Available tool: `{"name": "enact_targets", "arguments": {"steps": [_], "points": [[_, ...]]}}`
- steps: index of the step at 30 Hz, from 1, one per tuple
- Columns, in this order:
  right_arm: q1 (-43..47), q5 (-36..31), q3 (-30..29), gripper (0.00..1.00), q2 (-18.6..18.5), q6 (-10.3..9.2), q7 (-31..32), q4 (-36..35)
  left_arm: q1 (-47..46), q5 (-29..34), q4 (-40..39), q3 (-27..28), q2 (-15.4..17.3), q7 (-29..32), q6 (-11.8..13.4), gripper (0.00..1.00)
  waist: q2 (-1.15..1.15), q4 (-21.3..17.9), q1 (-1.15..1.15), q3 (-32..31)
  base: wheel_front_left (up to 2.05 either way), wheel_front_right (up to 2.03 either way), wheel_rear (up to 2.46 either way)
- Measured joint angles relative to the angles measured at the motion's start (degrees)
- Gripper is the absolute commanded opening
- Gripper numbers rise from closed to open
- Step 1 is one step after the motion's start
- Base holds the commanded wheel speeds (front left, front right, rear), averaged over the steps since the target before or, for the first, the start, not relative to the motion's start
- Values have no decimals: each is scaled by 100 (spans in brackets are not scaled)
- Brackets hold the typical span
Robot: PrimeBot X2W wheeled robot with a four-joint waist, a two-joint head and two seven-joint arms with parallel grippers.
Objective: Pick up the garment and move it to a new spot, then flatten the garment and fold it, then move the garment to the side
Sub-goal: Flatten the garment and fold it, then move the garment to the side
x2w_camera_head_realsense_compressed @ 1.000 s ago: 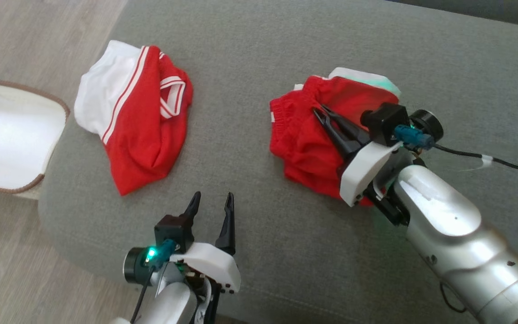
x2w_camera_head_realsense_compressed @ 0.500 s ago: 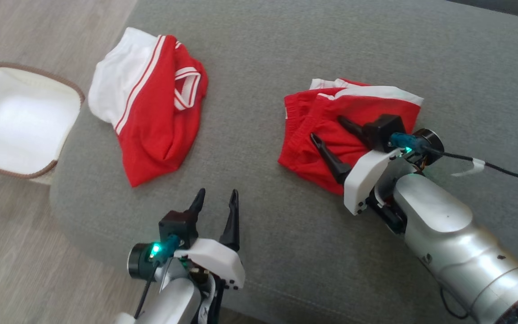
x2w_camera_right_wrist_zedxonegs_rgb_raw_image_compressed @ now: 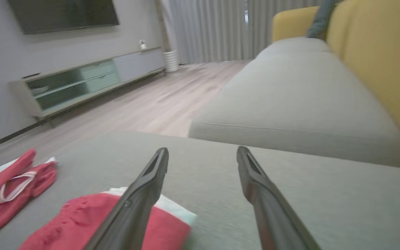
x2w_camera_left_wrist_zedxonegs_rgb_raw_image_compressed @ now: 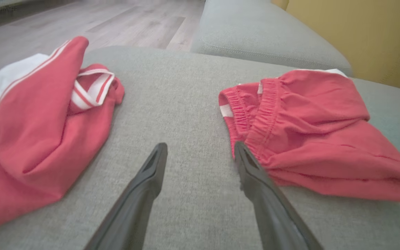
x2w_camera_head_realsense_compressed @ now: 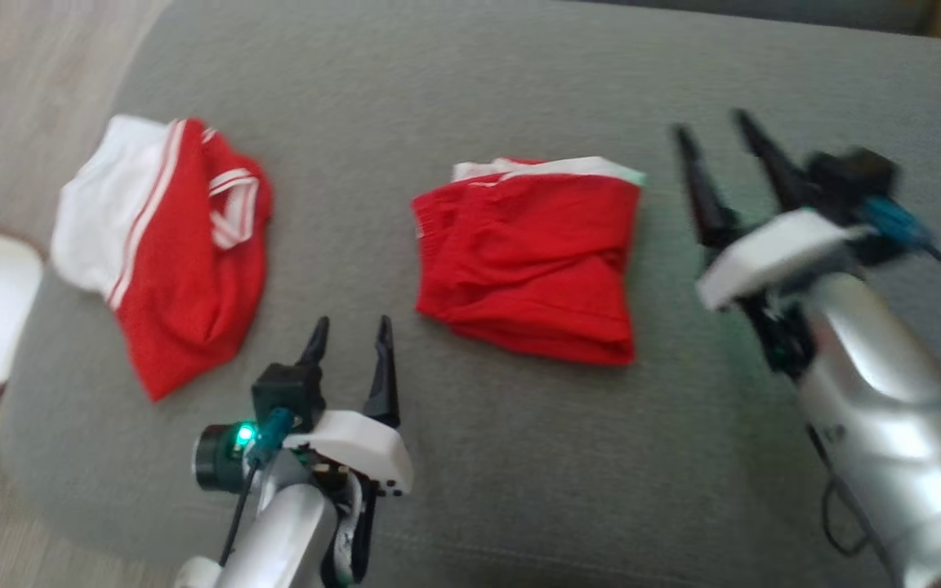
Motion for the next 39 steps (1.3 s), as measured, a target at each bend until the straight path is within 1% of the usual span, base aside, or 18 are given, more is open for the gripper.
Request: {"name": "enact_targets", "arguments": {"steps": [3,4,8,11,15,22,29,35,39], "points": [[660,-409,-834,100,30,0,1,-274,5,162,31,165,-2,0,-5,100,0,-243,0,-96,0,0,0],[660,-409,-834,100,30,0,1,-274,5,162,31,165,-2,0,-5,100,0,-243,0,-96,0,0,0],[1526,-1001,-1740,100,330,0,1,-642,32,327,71,397,-2,0,-8,100,0,-563,0,-217,0,0,0],[1870,-1318,-2189,100,573,0,1,-892,147,433,102,553,-3,0,-30,100,0,-777,0,-302,0,0,0],[2243,-1623,-2569,100,716,0,1,-1124,345,569,172,705,-5,0,-93,100,0,-992,0,-434,0,0,0],[2869,-1770,-2764,100,829,0,1,-1263,695,765,185,960,3,0,-140,100,0,-1234,0,-746,0,0,0],[3111,-1638,-2604,100,855,0,1,-1302,987,869,187,1081,2,0,-141,100,0,-1376,0,-986,0,0,0],[3113,-1638,-2586,100,857,0,1,-1366,991,911,186,1065,2,0,-158,100,0,-1313,0,-931,0,0,0],[3085,-1580,-2376,100,857,0,1,-1366,972,909,178,967,3,0,-158,100,0,-1194,0,-829,0,0,0]]}}
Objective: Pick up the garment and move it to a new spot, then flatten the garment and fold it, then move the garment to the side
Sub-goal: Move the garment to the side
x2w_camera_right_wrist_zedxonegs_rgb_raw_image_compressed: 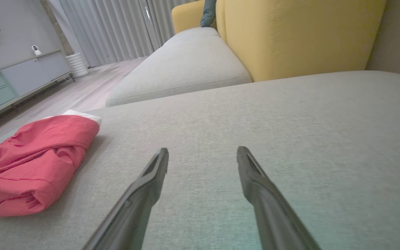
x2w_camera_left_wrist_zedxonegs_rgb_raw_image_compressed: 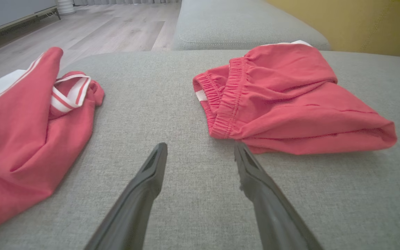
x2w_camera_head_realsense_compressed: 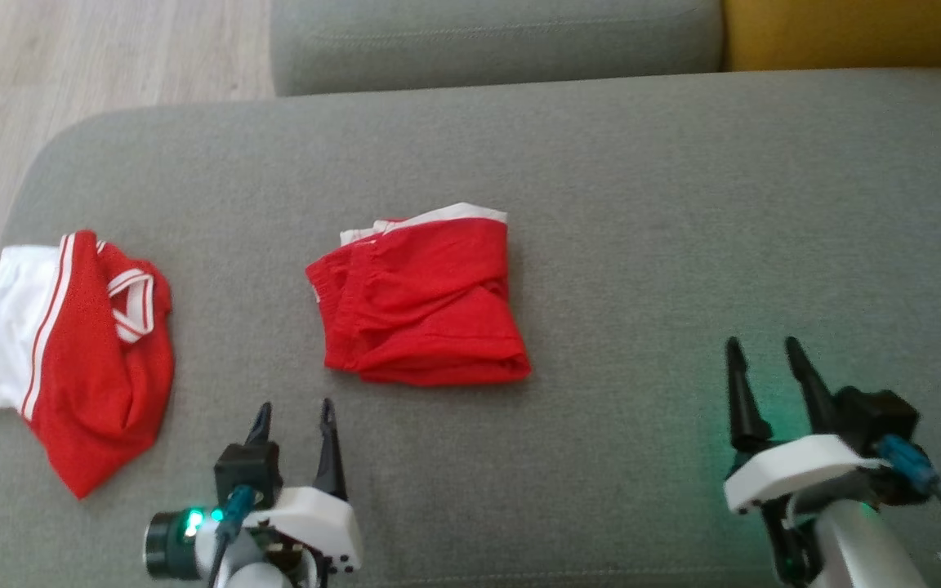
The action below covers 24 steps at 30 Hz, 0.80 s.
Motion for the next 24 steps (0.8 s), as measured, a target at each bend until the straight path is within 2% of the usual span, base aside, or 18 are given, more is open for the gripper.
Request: {"name": "enact_targets", "arguments": {"steps": [4,11,24], "points": [[-213,89,402,100,0,0,0,134,-112,-25,-33,-138,-1,0,0,100,0,142,0,148,0,0,0],[-1202,425,1157,100,-11,0,1,643,-397,-162,-71,-479,-3,0,7,100,0,575,0,485,0,0,0],[-2257,1369,1835,100,-49,0,214,2004,-588,-312,-94,-778,-2,0,54,100,0,1484,0,1032,0,0,0]]}}
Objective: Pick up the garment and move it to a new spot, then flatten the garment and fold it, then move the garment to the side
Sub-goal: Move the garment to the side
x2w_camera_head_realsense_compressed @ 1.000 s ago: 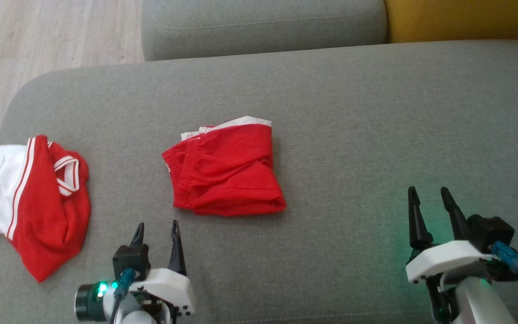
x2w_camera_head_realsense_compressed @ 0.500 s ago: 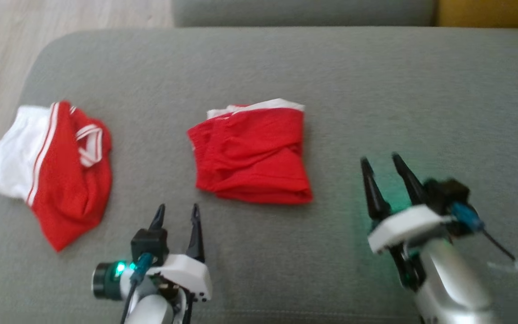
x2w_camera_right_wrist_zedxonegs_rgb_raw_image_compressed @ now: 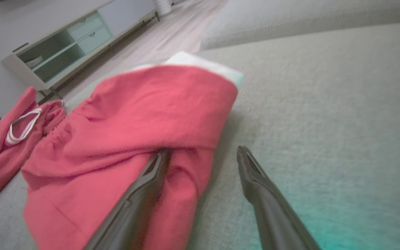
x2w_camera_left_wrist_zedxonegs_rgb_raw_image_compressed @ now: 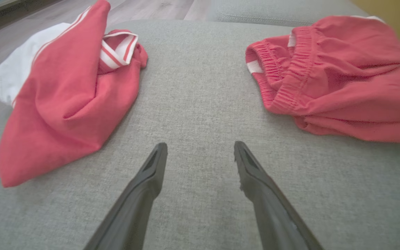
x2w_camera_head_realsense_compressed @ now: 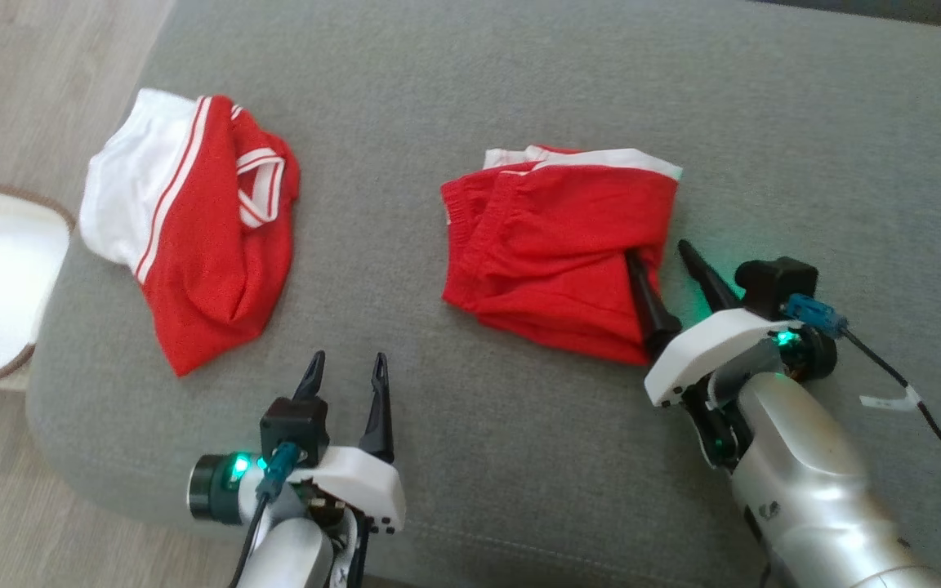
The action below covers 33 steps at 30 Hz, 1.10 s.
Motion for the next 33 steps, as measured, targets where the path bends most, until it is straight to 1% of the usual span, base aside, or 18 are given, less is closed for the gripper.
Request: {"name": "enact_targets", "arguments": {"steps": [2,3,4,5,8,12,15,18,24,33], "points": [[-27,110,69,100,-1,0,46,70,-18,0,-3,-3,0,0,1,100,0,40,0,37,0,0,0],[-61,183,155,98,-5,-1,58,130,-38,0,-9,-3,1,0,4,100,0,71,0,69,0,0,0],[-102,230,227,41,-30,-1,64,163,-55,-1,-24,-4,1,0,4,100,0,97,0,95,0,0,0],[-150,293,285,0,-53,-1,64,178,-62,-1,-46,-12,-1,0,5,100,0,112,0,115,0,0,0],[-325,392,394,0,-71,-1,9,301,-64,-2,-57,-23,0,0,4,100,0,82,0,130,0,0,0],[-338,394,410,0,-46,0,-100,427,-64,-2,-42,-21,0,0,-3,100,0,-90,0,81,0,0,0],[-338,385,367,0,-32,0,-155,500,-63,0,-12,-7,1,0,-15,100,0,-316,0,23,0,0,0],[-334,386,322,0,-35,0,-193,519,-64,9,21,-1,1,0,-58,100,0,-641,0,-45,0,0,0],[-280,391,313,0,-36,0,-197,413,-154,114,134,18,1,0,-159,100,0,-1552,0,-155,0,0,0],[46,643,443,0,-34,0,-197,99,-516,286,307,109,1,0,-314,100,0,-3244,0,-227,0,0,0]]}}
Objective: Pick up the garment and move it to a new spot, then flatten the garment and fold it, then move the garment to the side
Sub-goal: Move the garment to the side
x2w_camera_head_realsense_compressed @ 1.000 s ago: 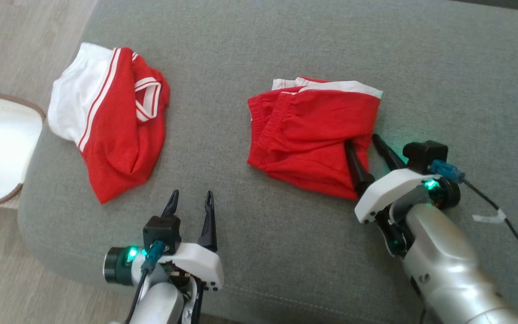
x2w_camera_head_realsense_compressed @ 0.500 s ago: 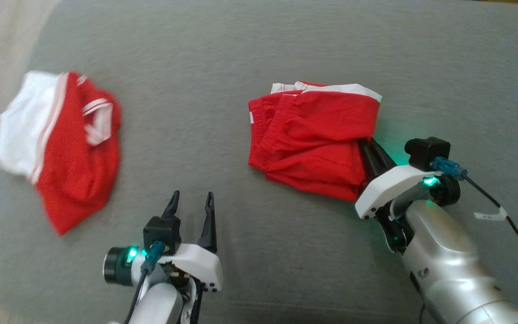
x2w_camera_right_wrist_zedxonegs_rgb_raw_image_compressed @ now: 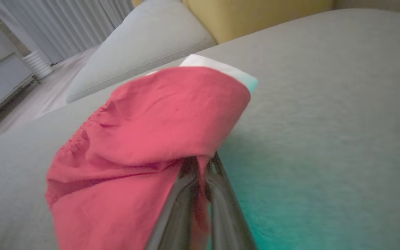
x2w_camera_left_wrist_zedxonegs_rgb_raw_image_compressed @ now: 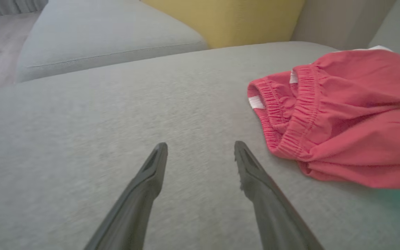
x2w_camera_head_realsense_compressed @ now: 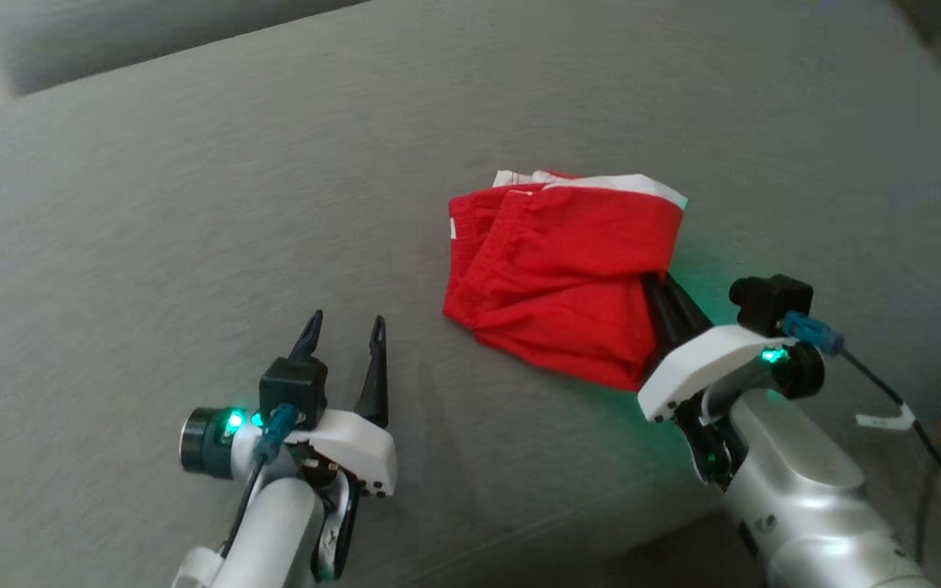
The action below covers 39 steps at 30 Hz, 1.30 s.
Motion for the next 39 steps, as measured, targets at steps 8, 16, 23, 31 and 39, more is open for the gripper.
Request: {"name": "enact_targets", "arguments": {"steps": [8,16,23,31,39], "points": [[187,46,-26,0,2,0,-1,-174,-12,86,69,-30,-1,0,-94,100,0,-1149,0,30,0,0,0],[-154,-443,-265,0,-372,0,0,46,-136,115,76,-183,1,0,-151,100,0,-967,0,213,0,0,0],[-1427,-1065,-527,0,-1333,0,224,740,-207,197,10,-233,8,0,-149,100,0,-206,0,499,0,0,0],[-2184,-1596,-1065,0,-2286,0,413,1695,-351,236,-165,-180,15,0,-137,100,0,507,1,883,0,0,0],[-2648,-2041,-1573,100,-2624,0,252,2135,-415,236,-318,-168,1,-8,-127,100,0,811,1,1173,0,0,0]]}}
